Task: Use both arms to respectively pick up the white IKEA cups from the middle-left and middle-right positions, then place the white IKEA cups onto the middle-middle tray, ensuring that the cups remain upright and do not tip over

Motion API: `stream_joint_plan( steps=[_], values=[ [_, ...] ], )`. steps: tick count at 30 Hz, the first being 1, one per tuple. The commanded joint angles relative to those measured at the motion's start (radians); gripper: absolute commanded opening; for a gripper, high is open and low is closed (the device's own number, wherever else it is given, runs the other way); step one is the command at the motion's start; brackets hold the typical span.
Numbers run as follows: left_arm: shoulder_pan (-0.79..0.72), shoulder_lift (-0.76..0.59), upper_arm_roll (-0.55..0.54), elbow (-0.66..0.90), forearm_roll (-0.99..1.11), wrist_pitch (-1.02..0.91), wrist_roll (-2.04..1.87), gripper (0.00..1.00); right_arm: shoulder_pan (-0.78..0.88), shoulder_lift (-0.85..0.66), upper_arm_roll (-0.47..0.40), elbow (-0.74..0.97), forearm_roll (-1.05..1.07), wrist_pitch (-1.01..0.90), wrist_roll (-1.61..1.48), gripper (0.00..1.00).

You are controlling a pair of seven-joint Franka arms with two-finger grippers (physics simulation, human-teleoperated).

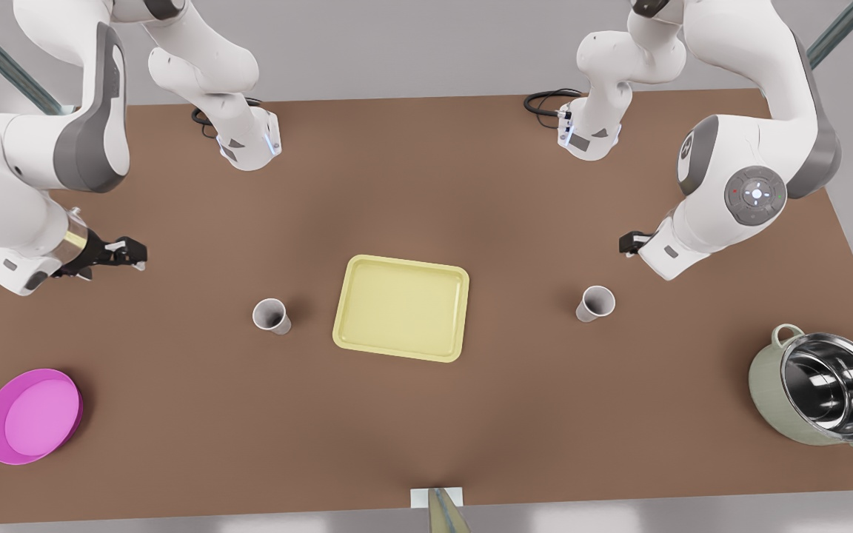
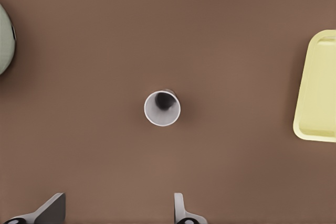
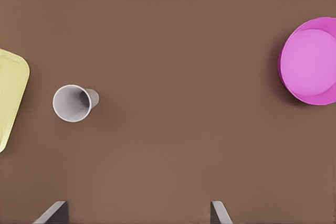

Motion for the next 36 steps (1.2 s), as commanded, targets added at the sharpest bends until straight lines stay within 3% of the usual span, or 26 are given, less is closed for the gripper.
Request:
stream_joint_plan(
  steps=[1,3,5,8,11,16,26,28,29,31,34,36],
  values=[
    [0.000,-0.001,0.000,0.000,-0.001,0.003,0.002,1.00,0.000,0.000,0.000,0.002,-0.001,0.004,-0.033,1.00],
    [0.003,0.048,0.001,-0.003,-0.024,0.011,0.004,1.00,0.001,0.003,0.000,0.002,-0.001,0.010,-0.033,1.00],
    [0.038,0.194,0.003,0.000,-0.062,0.176,0.002,1.00,0.004,0.089,0.003,0.048,0.016,0.013,-0.030,1.00],
    [0.074,0.258,0.001,-0.025,-0.059,0.311,0.005,1.00,0.069,0.208,0.012,0.113,-0.006,0.061,-0.036,1.00],
    [0.103,0.242,0.001,-0.185,-0.061,0.471,0.065,1.00,0.116,0.330,0.014,0.099,0.008,0.206,-0.030,1.00],
    [0.103,0.240,0.001,-0.323,-0.064,0.534,0.066,1.00,0.115,0.343,0.012,-0.014,0.036,0.367,-0.030,1.00],
    [0.101,0.265,0.001,-0.434,-0.064,0.643,0.068,1.00,0.141,0.325,0.014,-0.209,0.063,0.598,-0.029,1.00],
    [0.101,0.265,0.001,-0.434,-0.069,0.643,0.066,0.56,0.139,0.319,0.015,-0.240,0.063,0.647,-0.030,1.00],
    [0.100,0.265,0.001,-0.434,-0.101,0.643,0.066,0.47,0.139,0.320,0.015,-0.245,0.062,0.650,-0.030,1.00],
    [0.101,0.272,0.001,-0.434,-0.110,0.643,0.066,0.37,0.141,0.316,0.015,-0.281,0.062,0.665,-0.030,1.00],
    [0.101,0.294,0.001,-0.434,-0.112,0.657,0.065,0.35,0.161,0.304,0.017,-0.327,0.062,0.713,-0.030,1.00],
    [0.101,0.291,0.001,-0.432,-0.112,0.655,0.065,0.23,0.161,0.296,0.015,-0.370,0.062,0.765,-0.032,1.00]
  ],
)
